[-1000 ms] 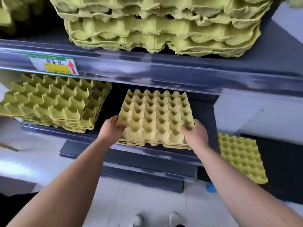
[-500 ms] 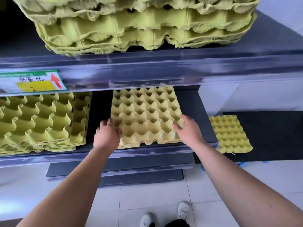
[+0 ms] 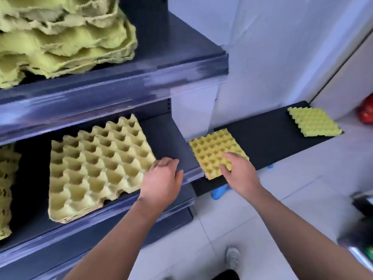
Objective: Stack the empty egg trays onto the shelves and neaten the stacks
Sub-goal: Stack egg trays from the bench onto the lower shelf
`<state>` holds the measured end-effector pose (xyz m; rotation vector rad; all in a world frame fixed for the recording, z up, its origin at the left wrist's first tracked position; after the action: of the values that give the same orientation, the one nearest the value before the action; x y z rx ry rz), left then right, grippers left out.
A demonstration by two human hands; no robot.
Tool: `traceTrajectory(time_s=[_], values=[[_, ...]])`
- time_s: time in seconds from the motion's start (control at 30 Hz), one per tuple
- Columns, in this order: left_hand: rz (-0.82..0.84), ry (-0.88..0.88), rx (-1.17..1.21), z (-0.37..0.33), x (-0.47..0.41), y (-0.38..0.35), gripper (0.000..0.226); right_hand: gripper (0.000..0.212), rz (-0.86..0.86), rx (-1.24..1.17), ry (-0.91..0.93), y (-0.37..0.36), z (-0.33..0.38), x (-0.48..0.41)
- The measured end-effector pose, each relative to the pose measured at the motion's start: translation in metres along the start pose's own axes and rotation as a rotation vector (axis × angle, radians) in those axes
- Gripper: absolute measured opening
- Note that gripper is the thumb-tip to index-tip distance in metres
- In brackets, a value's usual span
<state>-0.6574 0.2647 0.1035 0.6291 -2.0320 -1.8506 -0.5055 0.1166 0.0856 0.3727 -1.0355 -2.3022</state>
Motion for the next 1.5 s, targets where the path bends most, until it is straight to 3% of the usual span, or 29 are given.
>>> traceTrajectory(time_s=[0.23,0.5,1.03,1.23,1.37,1.5], values=[[0.081,-0.100,0.024,-0.135,-0.058,-0.050,0.035,0.033,-0.026,0.007,-0.050,0.080,-0.112,-0.022],[0.198,0.078,0.054,-0.210,-0.129,-0.125,0.040,0.028,0.076,0.018,-0.005,0.111,-0.206,-0.092],[0.567,0.329,-0.093,-0.152,-0.247,-0.353,0.034,0.029,0.371,0.074,-0.120,-0.060,-0.372,-0.261],[0.678,0.587,-0.006,-0.111,-0.248,-0.433,0.047,0.038,0.405,0.002,-0.261,-0.130,-0.430,-0.300],[0.675,0.727,0.077,-0.095,-0.244,-0.464,0.055,0.050,0.414,-0.010,-0.306,-0.161,-0.455,-0.316],[0.544,0.827,0.168,-0.092,-0.242,-0.467,0.060,0.051,0.388,-0.041,-0.309,-0.169,-0.464,-0.323]])
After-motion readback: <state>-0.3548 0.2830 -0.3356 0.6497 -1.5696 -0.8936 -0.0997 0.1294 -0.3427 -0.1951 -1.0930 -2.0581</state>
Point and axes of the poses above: each hand's wrist, its own x-axis away from the middle knuckle, its own y-axis out of the back of the hand, z = x × y, the point moved 9 cm from there along -x, towards the middle knuckle, and after that the axes turned 14 degrees about -x, right-handed, at the moved point
